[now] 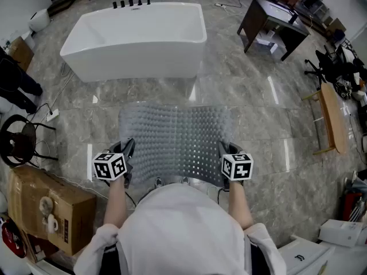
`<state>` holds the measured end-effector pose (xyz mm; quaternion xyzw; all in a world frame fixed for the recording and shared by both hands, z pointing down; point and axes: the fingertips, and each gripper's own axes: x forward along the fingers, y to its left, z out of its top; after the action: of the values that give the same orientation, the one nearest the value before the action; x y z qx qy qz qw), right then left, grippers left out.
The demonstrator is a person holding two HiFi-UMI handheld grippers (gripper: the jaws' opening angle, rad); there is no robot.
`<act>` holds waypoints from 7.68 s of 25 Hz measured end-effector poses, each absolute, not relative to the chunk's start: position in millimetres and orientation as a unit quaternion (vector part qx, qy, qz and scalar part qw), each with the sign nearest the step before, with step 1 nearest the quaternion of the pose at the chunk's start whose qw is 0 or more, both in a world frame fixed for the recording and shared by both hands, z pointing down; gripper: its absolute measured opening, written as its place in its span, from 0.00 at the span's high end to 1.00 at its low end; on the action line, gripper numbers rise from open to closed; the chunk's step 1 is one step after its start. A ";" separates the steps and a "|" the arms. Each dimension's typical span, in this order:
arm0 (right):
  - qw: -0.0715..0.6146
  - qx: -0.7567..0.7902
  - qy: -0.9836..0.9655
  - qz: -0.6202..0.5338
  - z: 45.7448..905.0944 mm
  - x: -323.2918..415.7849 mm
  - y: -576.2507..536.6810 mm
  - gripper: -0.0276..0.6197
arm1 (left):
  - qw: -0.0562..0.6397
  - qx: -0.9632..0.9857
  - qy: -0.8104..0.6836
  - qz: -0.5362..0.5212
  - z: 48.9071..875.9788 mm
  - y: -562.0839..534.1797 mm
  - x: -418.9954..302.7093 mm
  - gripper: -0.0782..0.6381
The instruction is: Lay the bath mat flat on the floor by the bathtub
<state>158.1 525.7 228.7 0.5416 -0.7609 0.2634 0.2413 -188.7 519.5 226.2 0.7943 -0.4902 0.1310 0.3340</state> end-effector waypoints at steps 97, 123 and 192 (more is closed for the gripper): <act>0.221 0.559 -0.728 0.329 262.3 123.6 239.8 0.89 | 0.371 0.788 -0.471 0.138 257.9 220.8 -243.9 0.83; 0.256 0.505 -0.760 0.319 270.1 189.0 103.5 0.89 | 0.385 0.755 -0.511 0.141 269.4 122.1 -164.8 0.83; 0.285 0.534 -0.713 0.354 380.5 173.2 -84.4 0.89 | 0.385 0.752 -0.498 0.193 368.8 -83.7 -174.2 0.83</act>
<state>173.2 -84.4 380.5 0.5338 -0.7128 0.3543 0.2854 -174.2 -83.7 368.8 0.7524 -0.4983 0.1934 0.3849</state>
